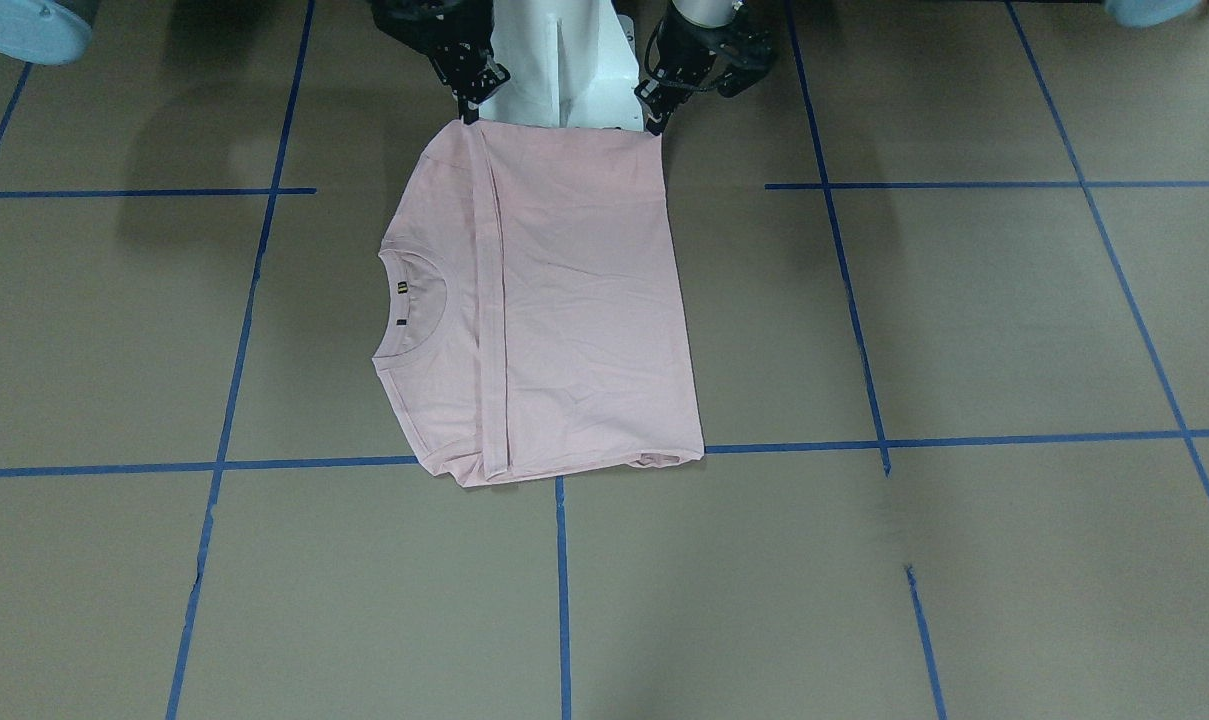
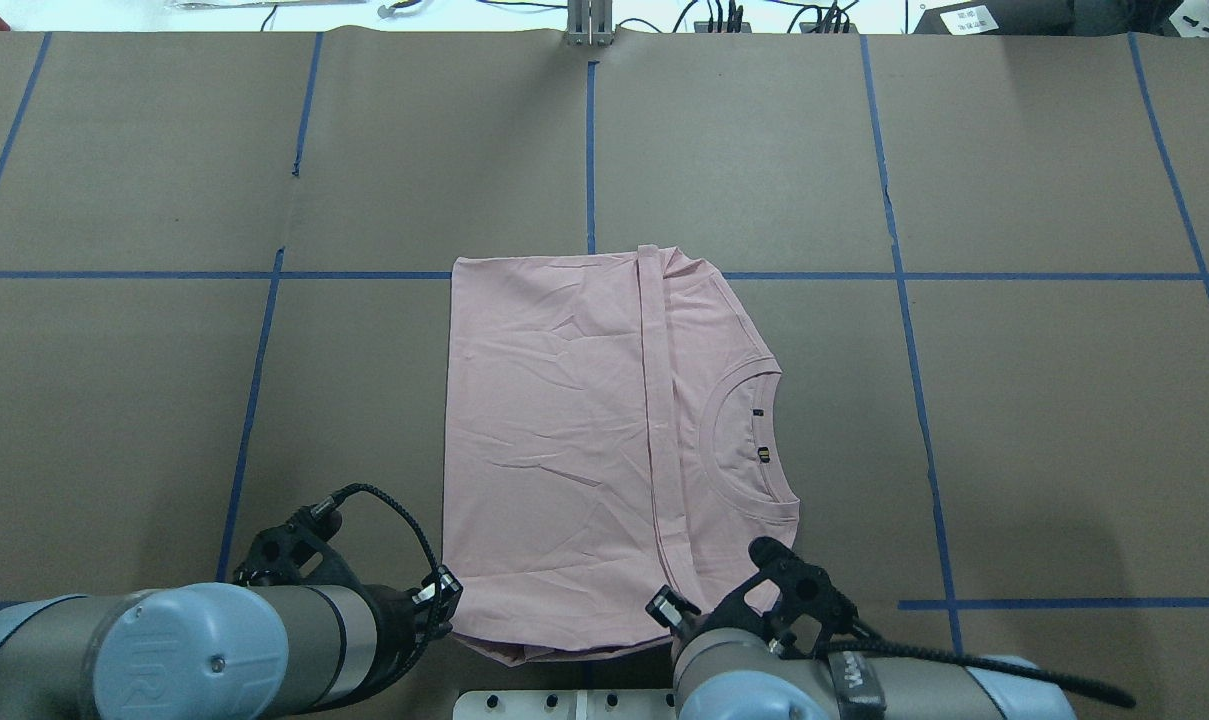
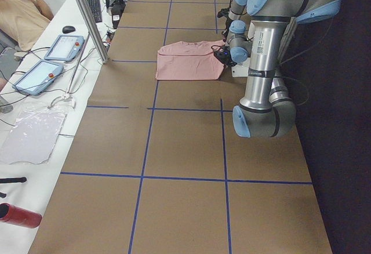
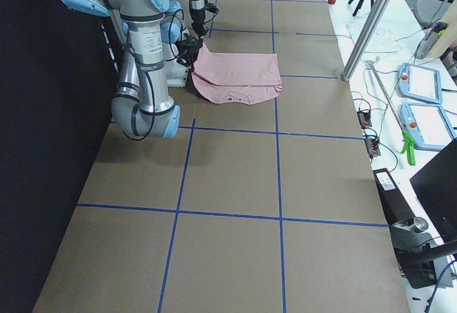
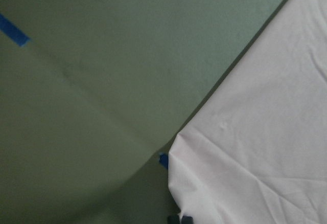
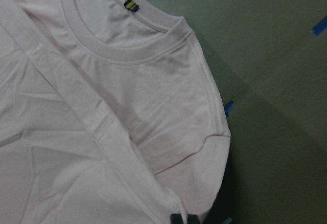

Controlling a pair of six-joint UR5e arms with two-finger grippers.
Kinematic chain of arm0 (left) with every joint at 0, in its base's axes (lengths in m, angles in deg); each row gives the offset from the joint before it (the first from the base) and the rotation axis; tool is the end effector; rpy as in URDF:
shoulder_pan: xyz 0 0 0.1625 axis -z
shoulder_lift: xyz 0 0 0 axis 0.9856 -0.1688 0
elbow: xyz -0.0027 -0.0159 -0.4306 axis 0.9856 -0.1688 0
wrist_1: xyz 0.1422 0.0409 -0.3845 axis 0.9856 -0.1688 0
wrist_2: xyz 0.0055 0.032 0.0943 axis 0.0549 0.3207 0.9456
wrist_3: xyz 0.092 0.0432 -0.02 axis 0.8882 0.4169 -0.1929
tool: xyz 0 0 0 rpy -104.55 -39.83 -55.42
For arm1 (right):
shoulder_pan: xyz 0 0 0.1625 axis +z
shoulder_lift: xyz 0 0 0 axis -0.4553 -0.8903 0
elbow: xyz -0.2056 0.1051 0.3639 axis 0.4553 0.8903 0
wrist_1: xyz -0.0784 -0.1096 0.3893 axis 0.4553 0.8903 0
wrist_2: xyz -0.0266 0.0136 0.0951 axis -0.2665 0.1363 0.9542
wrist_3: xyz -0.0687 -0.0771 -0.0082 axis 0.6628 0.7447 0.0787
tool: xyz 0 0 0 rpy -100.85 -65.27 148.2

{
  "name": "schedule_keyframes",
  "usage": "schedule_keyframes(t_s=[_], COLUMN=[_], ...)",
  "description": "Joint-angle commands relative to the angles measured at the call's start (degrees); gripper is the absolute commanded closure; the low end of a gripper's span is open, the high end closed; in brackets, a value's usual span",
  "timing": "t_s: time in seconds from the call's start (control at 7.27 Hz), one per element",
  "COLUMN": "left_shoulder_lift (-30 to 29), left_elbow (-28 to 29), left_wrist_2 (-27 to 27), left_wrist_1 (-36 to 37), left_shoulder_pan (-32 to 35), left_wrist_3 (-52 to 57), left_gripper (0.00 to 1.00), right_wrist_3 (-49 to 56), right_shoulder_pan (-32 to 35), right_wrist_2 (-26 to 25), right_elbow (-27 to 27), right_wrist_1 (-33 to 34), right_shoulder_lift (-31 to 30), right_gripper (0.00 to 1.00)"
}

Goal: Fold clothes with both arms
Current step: 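Lift the near edge with both grippers and fold it away from the robot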

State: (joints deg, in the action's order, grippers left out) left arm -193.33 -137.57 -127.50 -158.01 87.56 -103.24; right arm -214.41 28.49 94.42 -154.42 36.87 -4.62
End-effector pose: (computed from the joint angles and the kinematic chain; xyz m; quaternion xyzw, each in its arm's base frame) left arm 0.4782 -0.1934 0.2436 -0.1385 0.4639 -0.3360 0.8079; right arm -0.5174 -0.1656 0.2103 -0.0358 -0.3528 0.3751 0.8565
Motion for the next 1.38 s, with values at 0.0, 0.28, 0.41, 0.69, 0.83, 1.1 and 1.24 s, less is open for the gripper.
schedule_keyframes(t_s=[0.0,0.28,0.41,0.69,0.83,1.1,1.24], left_shoulder_lift=[-4.7,-8.6,-10.3,-12.7,-13.9,-14.5,-14.9], left_elbow=[0.1,5.7,9.9,21.7,26.6,30.3,32.1], left_wrist_2=[1.0,1.4,1.3,1.4,3.4,3.8,3.8], left_wrist_1=[1.4,1.0,0.2,-9.3,-12.8,-15.6,-17.2], left_shoulder_pan=[8.0,16.5,19.5,22.8,23.4,25.0,25.7], left_wrist_3=[7.0,16.7,20.8,23.3,23.5,26.7,28.3], left_gripper=[1.00,1.00,1.00,1.00,1.00,1.00,1.00], right_wrist_3=[12.2,19.1,21.6,22.7,22.8,22.8,23.5], right_shoulder_pan=[10.3,22.3,26.5,29.3,29.6,30.3,30.8], right_wrist_2=[0.3,7.4,10.4,10.7,10.7,10.7,10.7], right_elbow=[1.1,9.2,15.8,27.4,30.9,35.6,37.1], right_wrist_1=[0.0,-9.2,-16.3,-20.2,-22.8,-28.2,-28.2], right_shoulder_lift=[4.1,6.1,6.8,12.8,13.7,14.1,15.2], right_gripper=[1.00,1.00,1.00,1.00,1.00,1.00,1.00])
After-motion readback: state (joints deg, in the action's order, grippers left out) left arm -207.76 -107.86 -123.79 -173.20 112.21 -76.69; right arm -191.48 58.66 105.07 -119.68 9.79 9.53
